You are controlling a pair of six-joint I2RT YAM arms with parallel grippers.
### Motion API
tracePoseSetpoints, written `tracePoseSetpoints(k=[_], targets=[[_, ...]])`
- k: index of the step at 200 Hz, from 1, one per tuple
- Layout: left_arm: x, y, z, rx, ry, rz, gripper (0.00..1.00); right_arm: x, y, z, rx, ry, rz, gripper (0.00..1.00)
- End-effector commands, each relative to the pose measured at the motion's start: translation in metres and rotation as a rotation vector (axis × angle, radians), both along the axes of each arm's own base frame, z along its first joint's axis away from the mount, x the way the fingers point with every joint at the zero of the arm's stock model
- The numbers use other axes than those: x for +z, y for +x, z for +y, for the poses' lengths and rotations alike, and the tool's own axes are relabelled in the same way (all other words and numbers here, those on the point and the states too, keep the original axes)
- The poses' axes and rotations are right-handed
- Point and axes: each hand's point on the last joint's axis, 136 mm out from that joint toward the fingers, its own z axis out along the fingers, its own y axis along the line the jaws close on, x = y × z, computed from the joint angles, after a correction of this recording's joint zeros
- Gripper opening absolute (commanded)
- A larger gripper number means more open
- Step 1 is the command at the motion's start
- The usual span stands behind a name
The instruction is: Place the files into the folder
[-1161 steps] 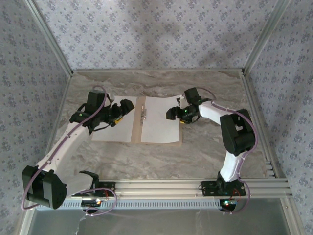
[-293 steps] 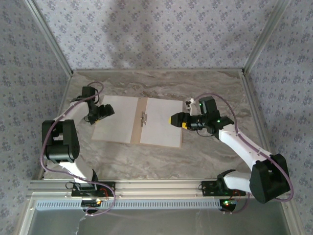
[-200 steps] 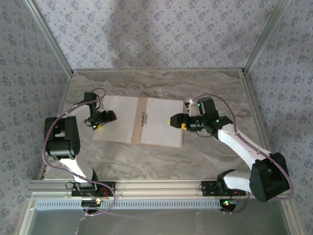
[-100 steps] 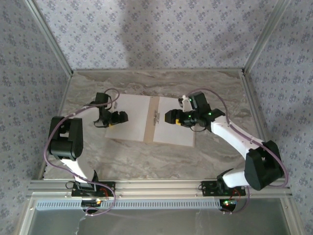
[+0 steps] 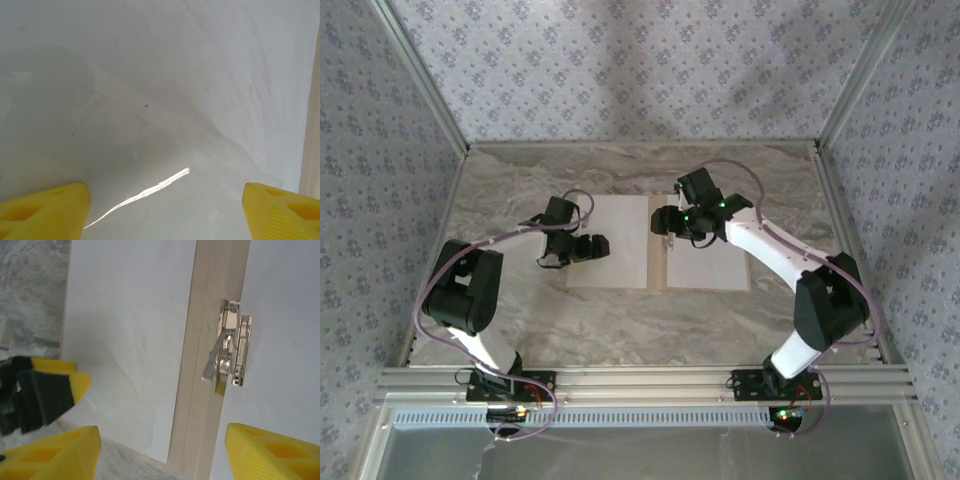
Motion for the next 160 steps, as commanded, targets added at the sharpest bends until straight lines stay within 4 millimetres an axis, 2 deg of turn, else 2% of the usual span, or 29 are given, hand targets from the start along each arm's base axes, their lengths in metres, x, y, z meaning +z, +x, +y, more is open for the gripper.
tracePoseSetpoints(k=[1, 60, 85, 160], targets=[[-0.010, -0.022, -0.012, 0.004, -0.014, 0.075, 0.80, -0.014, 0.003, -0.013, -0.052, -0.117, 0.042, 0.65], [-0.009, -0.029, -0.023, -0.011, -0.012, 0.077, 0.79, -0.042, 0.007, -0.021, -0.048, -0.226, 0.112, 0.61], [-0.010, -0.030, -0.023, -0.018, -0.001, 0.080, 0.79, -0.046, 0.012, -0.026, -0.053, -0.235, 0.121, 0.60], [-0.012, -0.029, -0.019, -0.026, 0.029, 0.081, 0.79, -0.056, 0.025, -0.024, -0.053, -0.194, 0.151, 0.45]])
